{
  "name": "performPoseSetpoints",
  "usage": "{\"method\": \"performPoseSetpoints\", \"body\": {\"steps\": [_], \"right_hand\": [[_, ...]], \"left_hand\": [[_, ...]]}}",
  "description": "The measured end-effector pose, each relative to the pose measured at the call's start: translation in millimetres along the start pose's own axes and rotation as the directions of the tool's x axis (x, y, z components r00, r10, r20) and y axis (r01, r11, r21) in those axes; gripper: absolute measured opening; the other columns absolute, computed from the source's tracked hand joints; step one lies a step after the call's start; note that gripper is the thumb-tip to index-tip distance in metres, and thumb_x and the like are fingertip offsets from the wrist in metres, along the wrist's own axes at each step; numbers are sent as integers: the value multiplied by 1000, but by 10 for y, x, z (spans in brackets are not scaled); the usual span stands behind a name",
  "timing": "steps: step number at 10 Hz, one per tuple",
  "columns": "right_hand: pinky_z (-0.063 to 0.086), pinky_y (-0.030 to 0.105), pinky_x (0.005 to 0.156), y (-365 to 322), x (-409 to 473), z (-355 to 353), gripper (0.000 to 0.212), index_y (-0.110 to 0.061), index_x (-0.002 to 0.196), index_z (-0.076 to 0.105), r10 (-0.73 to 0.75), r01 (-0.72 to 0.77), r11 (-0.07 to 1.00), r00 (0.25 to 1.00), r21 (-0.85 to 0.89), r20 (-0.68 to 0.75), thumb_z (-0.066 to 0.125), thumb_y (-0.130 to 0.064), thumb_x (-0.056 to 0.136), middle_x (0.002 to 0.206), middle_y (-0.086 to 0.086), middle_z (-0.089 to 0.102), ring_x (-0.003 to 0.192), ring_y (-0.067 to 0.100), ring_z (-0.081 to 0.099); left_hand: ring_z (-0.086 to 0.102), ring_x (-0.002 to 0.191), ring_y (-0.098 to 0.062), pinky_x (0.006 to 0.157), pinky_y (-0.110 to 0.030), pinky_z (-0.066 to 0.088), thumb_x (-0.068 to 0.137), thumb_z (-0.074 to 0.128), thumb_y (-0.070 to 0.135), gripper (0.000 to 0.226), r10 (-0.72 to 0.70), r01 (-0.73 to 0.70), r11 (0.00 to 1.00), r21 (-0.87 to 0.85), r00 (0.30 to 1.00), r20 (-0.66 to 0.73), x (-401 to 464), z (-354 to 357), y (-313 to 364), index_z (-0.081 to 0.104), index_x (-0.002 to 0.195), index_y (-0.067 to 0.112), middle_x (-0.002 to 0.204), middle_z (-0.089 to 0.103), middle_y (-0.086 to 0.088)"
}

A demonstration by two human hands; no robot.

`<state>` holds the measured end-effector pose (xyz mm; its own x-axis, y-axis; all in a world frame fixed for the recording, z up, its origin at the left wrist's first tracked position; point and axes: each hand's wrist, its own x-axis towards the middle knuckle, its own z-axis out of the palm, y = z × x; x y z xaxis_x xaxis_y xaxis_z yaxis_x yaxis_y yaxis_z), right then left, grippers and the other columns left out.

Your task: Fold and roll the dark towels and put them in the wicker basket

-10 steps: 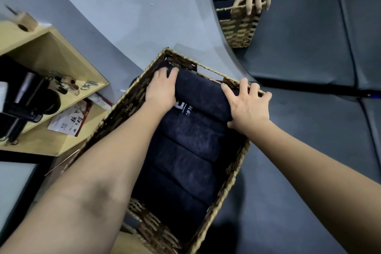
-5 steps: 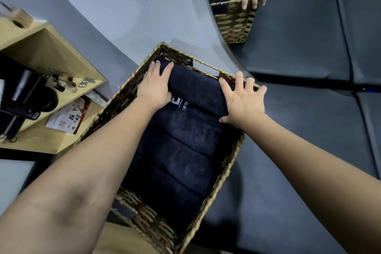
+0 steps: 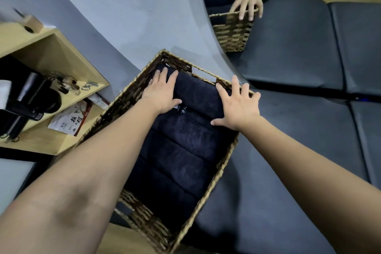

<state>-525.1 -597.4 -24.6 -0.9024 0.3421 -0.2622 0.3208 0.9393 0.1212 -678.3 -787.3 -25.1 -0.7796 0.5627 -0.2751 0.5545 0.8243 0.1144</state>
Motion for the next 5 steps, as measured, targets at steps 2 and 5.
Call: {"method": "performPoseSetpoints", "body": {"steps": [2, 5], "right_hand": [[26, 57, 115, 222, -159, -114, 103, -30, 162, 5, -99, 98, 984, 995, 149, 3, 56, -76, 85, 168, 13, -10, 153, 42, 2], [25, 54, 117, 658, -599, -289, 94, -26, 162, 7, -142, 153, 970, 987, 190, -70, 47, -73, 92, 169, 14, -4, 153, 37, 9]], "left_hand": [[4, 156, -22, 126, -48, 12, 100, 51, 53, 71, 158, -159, 985, 71, 987, 16, -173, -208, 316, 22, 160, 29, 169, 13, -1], [6, 156, -20, 126, -46, 10, 104, 42, 51, 62, 211, -203, 974, 101, 974, -80, -537, -531, 1267, 26, 159, 28, 168, 17, 2]]}}
